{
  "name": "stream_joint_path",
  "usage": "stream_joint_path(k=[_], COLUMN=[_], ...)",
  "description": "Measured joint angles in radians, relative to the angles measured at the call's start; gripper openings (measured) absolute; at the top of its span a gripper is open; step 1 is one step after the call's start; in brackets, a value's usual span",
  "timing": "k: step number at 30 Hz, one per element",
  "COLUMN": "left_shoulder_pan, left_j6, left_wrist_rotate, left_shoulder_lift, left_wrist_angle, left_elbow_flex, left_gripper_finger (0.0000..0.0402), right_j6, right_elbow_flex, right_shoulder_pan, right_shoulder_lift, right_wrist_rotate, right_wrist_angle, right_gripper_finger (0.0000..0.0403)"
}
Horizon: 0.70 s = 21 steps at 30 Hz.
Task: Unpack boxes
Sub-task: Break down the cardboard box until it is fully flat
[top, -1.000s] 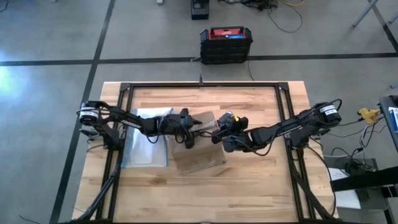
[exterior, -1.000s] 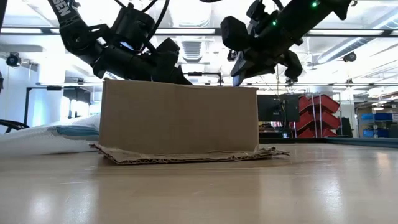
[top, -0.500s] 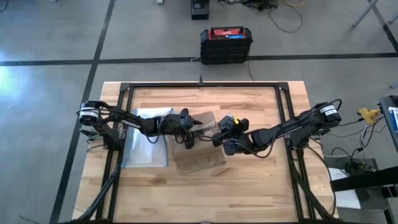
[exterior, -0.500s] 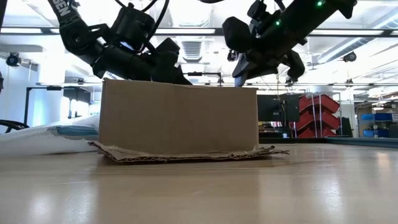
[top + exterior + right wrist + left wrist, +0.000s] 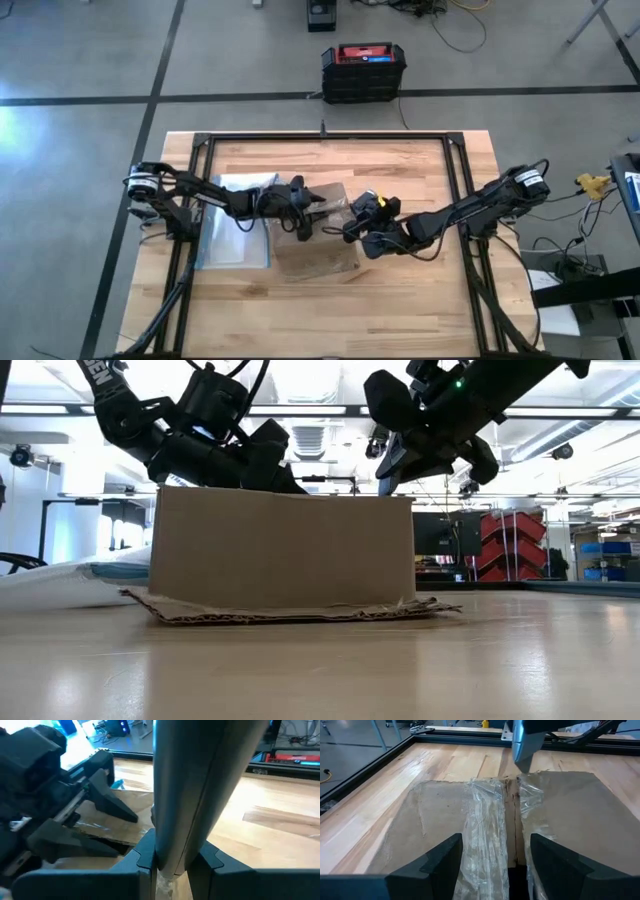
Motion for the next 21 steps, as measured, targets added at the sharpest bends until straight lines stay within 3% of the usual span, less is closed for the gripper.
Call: stream_joint_path(k=[21], left_shoulder_pan=[0.004], left_j6=[-0.002], left_wrist_rotate=[-0.007], left_shoulder_lift=[-0.010], left_wrist_angle=[-0.019], left_elbow_flex=[0.000], left_gripper_finger=[0.0220], right_j6=[0.109], right_elbow_flex=[0.003], right_shoulder_pan=[0.081], right_shoulder_lift=[-0.023], right_wrist_rotate=[-0.049], right_wrist_angle=[-0.050], right_gripper_finger=[0.0050])
